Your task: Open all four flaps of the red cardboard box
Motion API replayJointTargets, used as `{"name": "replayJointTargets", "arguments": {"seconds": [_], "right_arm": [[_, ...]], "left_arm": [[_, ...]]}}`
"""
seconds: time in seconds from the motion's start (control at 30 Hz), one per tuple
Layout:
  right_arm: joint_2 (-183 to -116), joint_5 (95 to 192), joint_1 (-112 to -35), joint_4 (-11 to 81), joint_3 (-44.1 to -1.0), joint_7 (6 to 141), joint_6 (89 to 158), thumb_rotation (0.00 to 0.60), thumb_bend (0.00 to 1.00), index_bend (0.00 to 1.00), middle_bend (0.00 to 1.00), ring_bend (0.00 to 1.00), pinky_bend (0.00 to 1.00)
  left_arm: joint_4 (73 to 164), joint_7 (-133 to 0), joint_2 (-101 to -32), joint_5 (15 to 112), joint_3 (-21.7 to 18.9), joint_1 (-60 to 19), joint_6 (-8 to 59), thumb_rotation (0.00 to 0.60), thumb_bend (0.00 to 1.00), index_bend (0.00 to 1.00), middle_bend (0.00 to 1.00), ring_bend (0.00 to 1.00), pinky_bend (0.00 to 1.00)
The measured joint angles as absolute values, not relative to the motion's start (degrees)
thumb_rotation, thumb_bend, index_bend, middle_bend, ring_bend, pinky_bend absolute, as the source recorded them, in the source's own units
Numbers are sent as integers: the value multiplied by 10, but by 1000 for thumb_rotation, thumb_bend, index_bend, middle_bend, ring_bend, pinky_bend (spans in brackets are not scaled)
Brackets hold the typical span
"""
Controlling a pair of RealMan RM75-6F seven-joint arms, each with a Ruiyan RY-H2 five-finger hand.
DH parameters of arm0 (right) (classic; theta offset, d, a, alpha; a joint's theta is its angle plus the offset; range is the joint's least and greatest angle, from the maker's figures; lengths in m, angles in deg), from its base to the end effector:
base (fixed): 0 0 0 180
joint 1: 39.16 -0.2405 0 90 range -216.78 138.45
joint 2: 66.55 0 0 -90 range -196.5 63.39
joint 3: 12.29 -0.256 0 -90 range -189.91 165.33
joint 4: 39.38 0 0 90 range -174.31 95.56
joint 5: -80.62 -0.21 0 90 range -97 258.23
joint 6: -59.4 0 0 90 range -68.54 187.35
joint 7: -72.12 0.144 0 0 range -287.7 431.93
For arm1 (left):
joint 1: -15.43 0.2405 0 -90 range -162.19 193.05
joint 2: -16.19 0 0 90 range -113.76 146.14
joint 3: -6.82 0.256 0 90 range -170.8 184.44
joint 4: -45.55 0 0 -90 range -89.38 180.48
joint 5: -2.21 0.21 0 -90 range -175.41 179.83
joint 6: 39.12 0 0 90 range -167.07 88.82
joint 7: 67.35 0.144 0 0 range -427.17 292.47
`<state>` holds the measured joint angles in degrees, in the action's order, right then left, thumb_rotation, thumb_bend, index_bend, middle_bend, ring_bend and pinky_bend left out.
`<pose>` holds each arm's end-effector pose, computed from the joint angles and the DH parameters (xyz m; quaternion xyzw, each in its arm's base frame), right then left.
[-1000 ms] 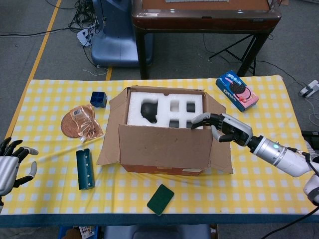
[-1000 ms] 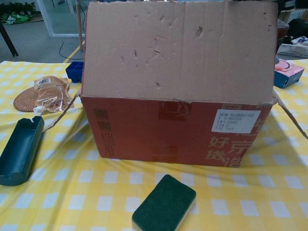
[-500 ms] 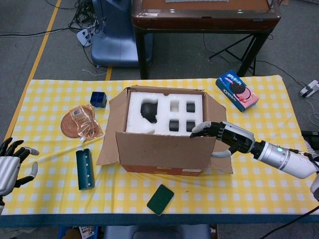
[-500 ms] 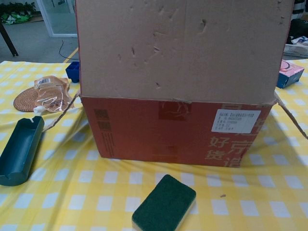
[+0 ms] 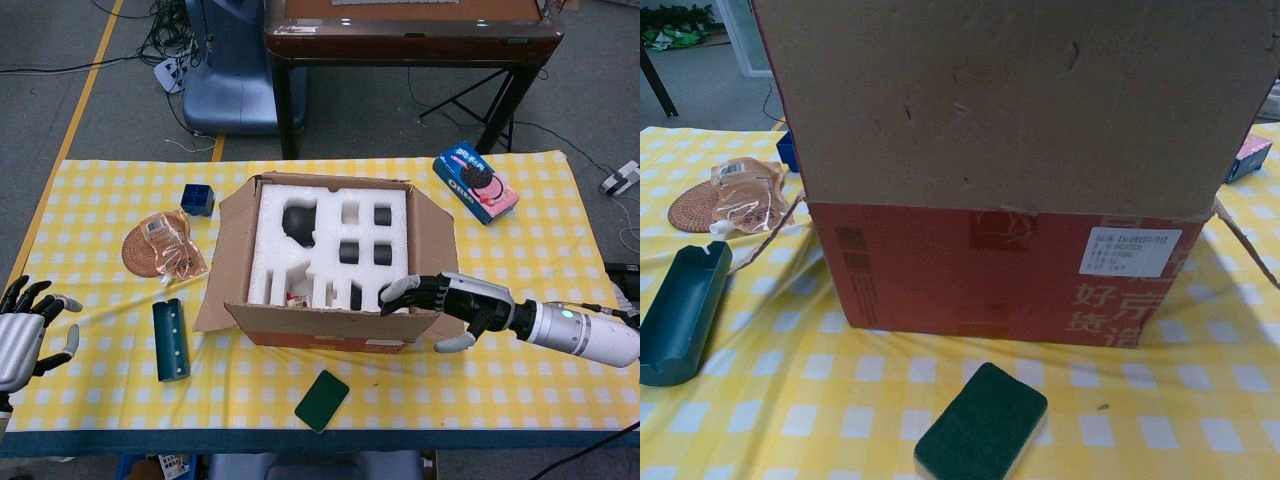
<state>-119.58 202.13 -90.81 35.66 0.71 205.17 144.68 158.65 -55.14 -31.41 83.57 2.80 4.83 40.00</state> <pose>-0.1623 -0.3126 0.1814 -0.4843 0.7550 -0.3848 0.2176 -0.2471 0.2043 0.2039 -0.6440 -0.3530 -0.3430 0.5856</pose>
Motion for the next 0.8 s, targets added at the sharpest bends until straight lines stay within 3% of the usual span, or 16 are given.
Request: {"name": "replayJointTargets", "arguments": {"seconds": [0.43,0.8], "right_arm": [[-1189,2064,-944,364,59,2043,1485,600,0,181,227,178,120],[-1163,2008,-945,416,71,1928,1408,600,21,180,231,178,120]], "left_arm": [[1586,-551,-316,836,28,46,398,421,543,471,360,145,0],[1578,-560,-319,833,27,46,400,422,543,471,360,145,0]]}}
